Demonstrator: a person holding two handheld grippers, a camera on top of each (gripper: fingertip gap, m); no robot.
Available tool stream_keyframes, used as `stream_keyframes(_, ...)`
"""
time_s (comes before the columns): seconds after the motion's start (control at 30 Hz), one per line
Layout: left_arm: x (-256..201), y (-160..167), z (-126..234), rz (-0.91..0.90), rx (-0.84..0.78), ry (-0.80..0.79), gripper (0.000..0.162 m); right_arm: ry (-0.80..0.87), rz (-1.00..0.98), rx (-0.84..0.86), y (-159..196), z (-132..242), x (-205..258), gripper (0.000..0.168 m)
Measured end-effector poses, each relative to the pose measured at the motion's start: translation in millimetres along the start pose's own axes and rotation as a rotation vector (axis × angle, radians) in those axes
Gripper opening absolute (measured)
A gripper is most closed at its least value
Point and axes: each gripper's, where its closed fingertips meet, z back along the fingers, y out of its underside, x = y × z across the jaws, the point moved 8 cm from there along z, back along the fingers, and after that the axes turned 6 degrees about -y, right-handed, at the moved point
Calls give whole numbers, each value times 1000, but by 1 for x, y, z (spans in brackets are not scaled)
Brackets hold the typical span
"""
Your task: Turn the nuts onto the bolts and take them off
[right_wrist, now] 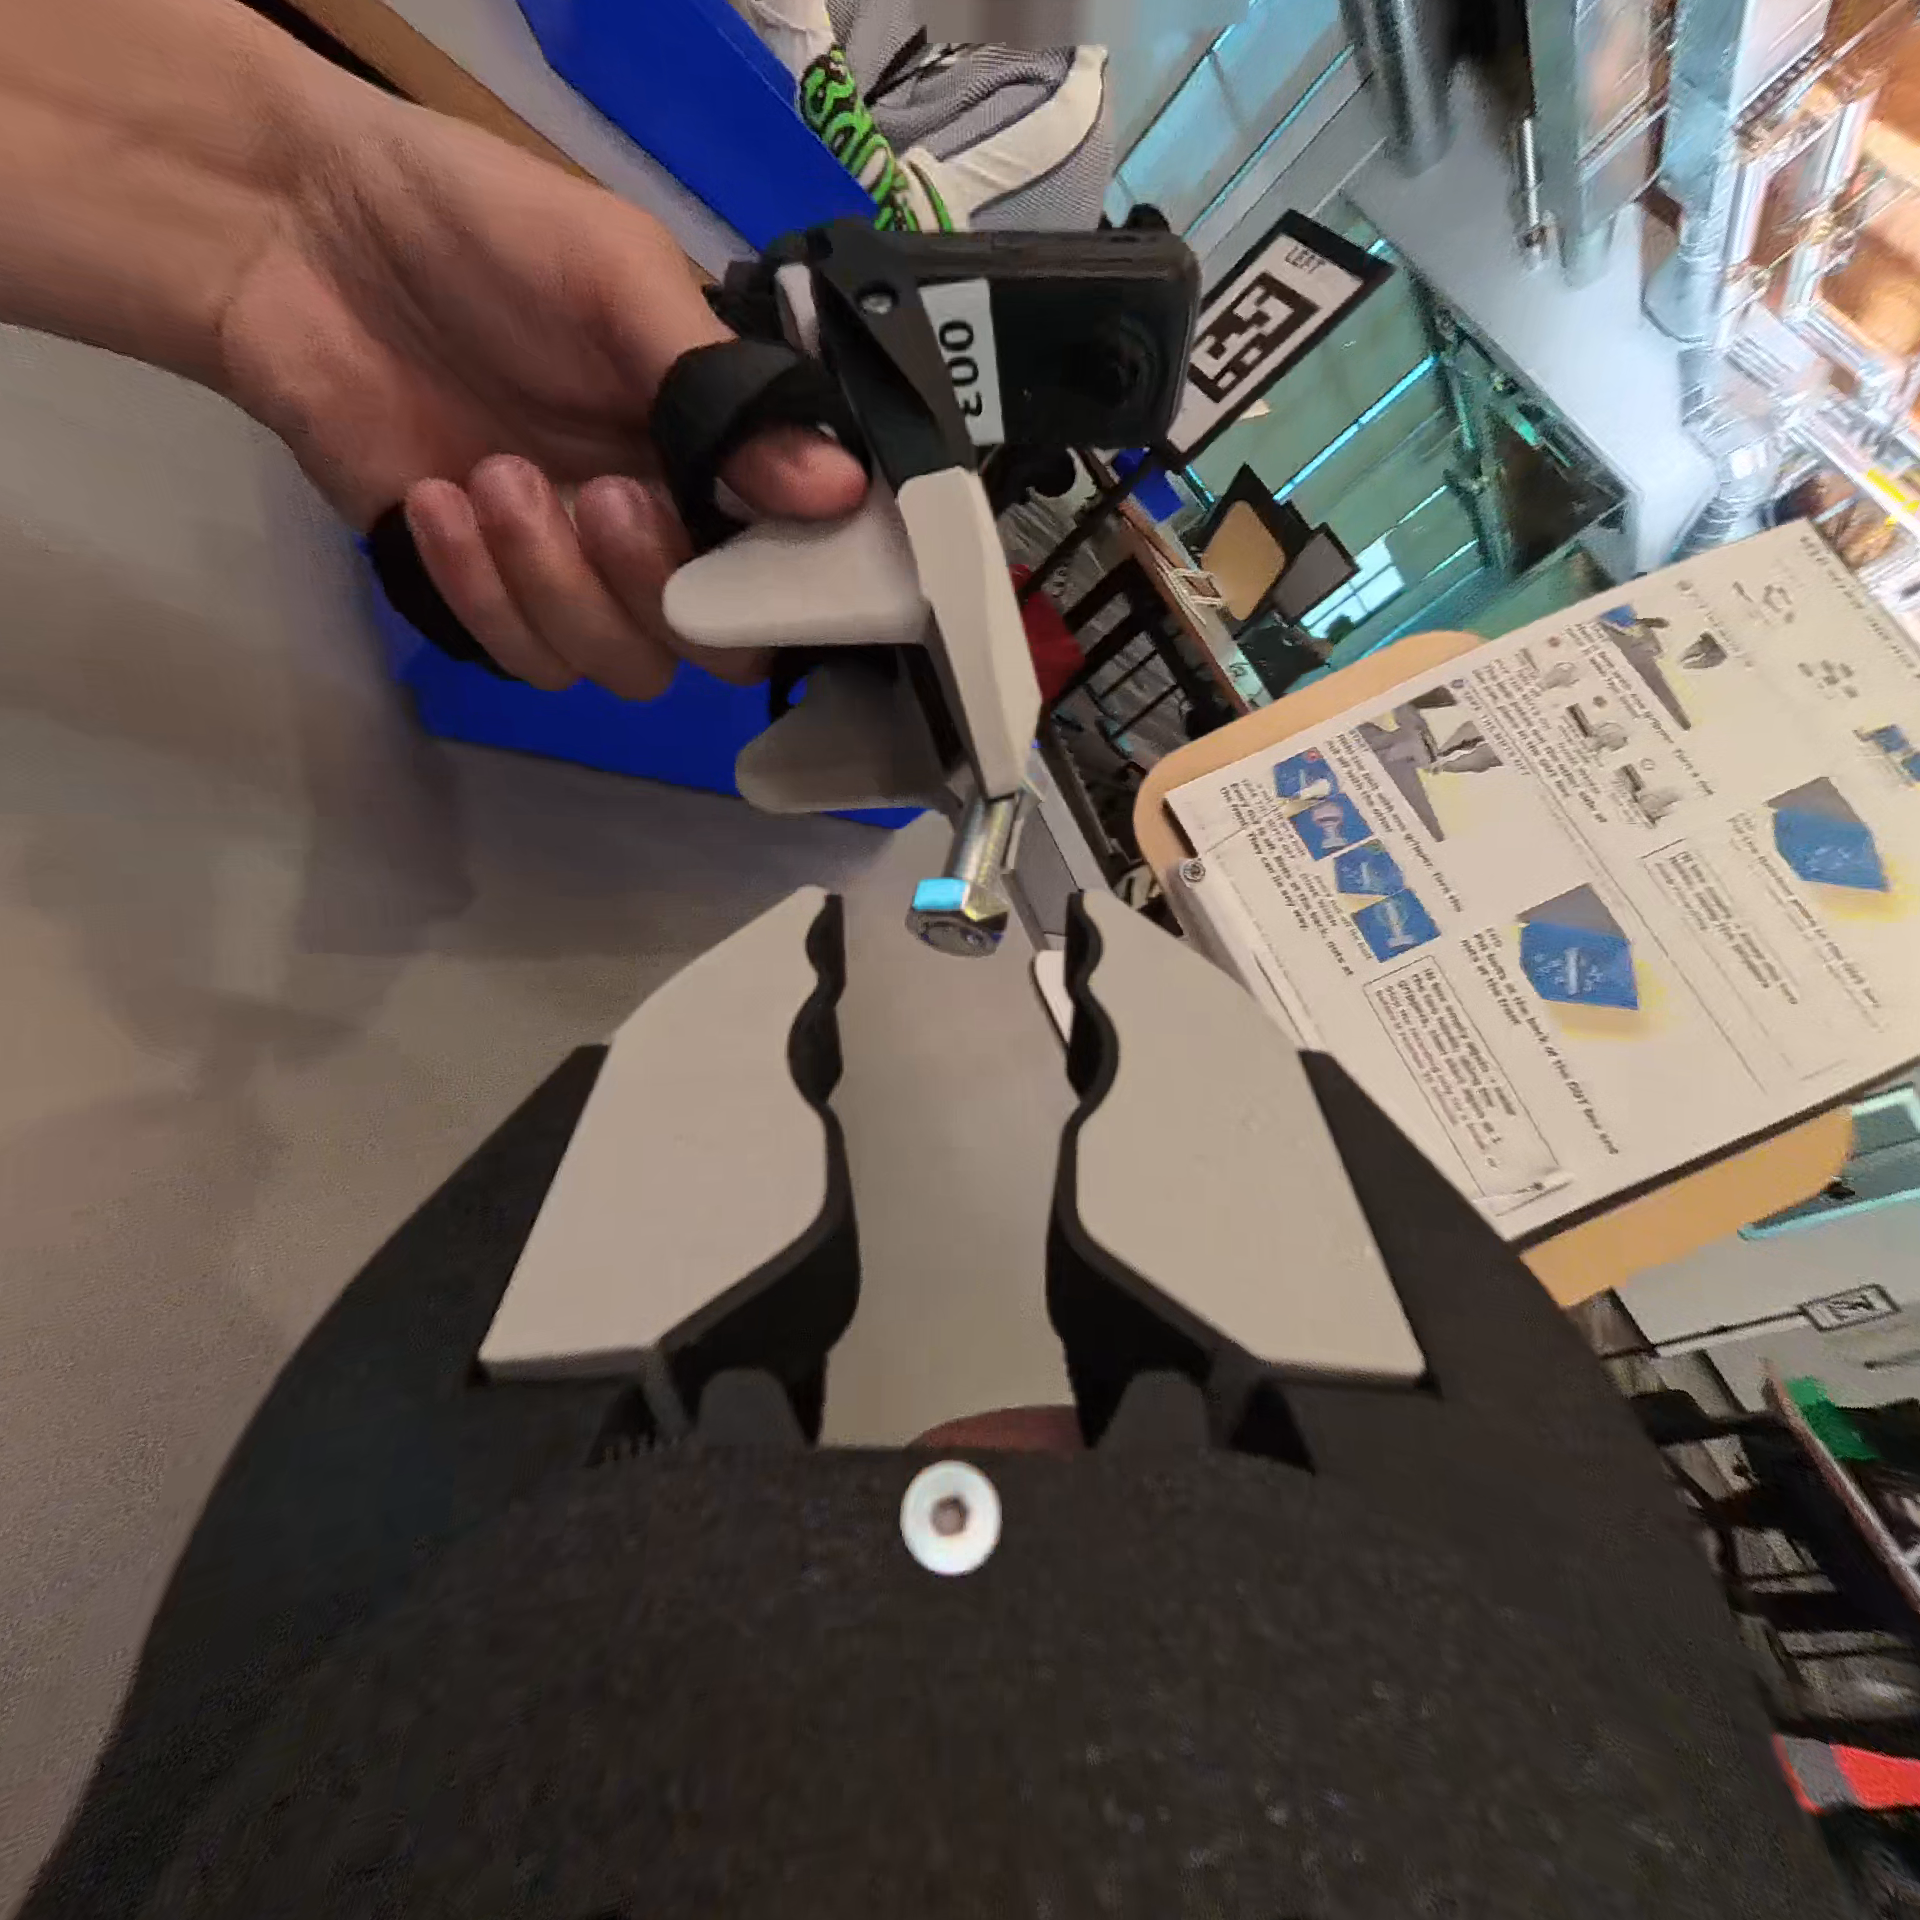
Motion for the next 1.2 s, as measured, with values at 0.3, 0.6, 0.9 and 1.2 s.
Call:
stream_keyframes(0.3, -8, -1, -4, -34, -3, 23, 17, -255, -489, -136, 8, 0, -20, 18)
stream_keyframes(0.6, -2, 3, -2, -143, 62, -136, 17, -1035, -2027, -433, 54, -27, -16, 18)
stream_keyframes(0.9, 4, -1, 4, -29, -17, -73, 17, -807, -1596, -367, 56, -27, -25, 56)
stream_keyframes(1.2, 7, 2, 0, 28, -4, -28, 17, 42, -64, -79, 21, -3, -6, 43)
